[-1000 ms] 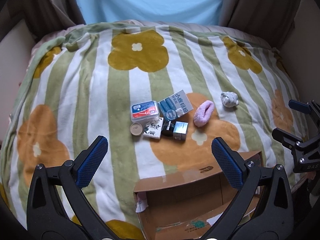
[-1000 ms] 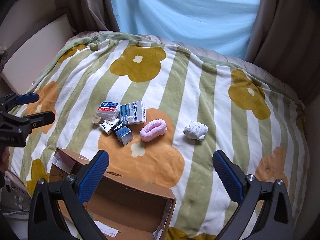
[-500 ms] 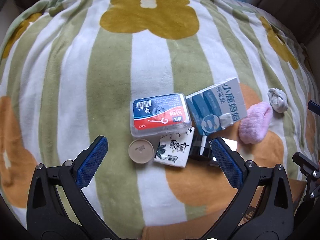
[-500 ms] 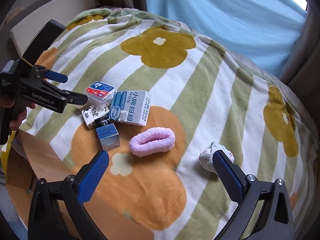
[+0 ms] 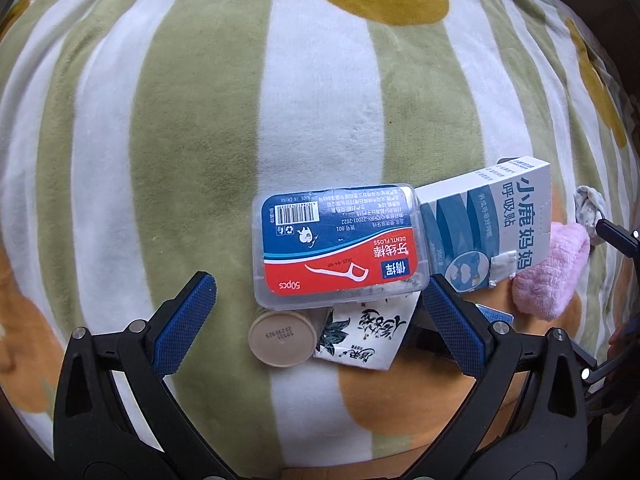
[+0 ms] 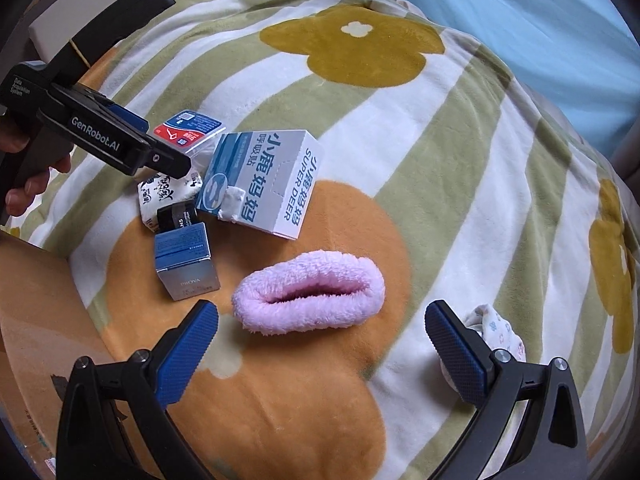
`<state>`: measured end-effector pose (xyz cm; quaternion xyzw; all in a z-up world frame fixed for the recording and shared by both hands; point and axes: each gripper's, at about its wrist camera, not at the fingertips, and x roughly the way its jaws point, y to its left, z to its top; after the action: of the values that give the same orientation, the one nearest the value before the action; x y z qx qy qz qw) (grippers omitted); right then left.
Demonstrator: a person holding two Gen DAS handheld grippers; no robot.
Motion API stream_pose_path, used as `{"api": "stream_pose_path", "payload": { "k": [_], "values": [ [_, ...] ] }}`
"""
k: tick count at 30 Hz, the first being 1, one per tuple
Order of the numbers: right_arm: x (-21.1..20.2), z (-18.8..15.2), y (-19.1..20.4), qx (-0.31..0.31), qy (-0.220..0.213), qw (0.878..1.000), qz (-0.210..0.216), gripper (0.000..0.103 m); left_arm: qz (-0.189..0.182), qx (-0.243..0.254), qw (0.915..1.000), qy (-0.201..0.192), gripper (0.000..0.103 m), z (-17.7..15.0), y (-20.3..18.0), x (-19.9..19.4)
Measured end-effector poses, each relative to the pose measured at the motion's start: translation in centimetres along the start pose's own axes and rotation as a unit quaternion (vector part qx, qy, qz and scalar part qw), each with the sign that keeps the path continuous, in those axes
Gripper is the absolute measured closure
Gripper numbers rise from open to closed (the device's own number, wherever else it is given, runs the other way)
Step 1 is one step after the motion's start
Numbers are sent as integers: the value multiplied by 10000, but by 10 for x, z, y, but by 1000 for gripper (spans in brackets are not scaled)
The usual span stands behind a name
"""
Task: Organize objects
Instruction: 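Grasp the floss box with the left tool while the right tool grasps the pink hair tie, then carry both items over the box and release them inside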
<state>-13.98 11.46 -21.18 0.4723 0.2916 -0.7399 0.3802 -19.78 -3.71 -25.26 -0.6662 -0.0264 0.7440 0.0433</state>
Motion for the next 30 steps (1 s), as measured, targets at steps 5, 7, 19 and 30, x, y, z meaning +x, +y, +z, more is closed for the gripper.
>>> {"api": "stream_pose_path", "payload": {
  "k": [5, 7, 19, 30],
  "values": [
    [8, 3, 1, -80, 59, 10000, 5, 0, 166, 59, 9998, 83, 1, 8, -3, 11],
    [10, 4, 0, -74, 87, 9999, -1, 1, 187, 71, 9998, 95, 2, 10, -3, 12],
    [15, 4, -2, 49, 233, 9994, 246, 40, 22, 205, 9997, 114, 24, 6, 3, 12],
    [-1, 6, -7, 461, 253, 9981, 328, 64, -190, 144, 9996, -147, 24, -19, 18, -20]
  ]
}}
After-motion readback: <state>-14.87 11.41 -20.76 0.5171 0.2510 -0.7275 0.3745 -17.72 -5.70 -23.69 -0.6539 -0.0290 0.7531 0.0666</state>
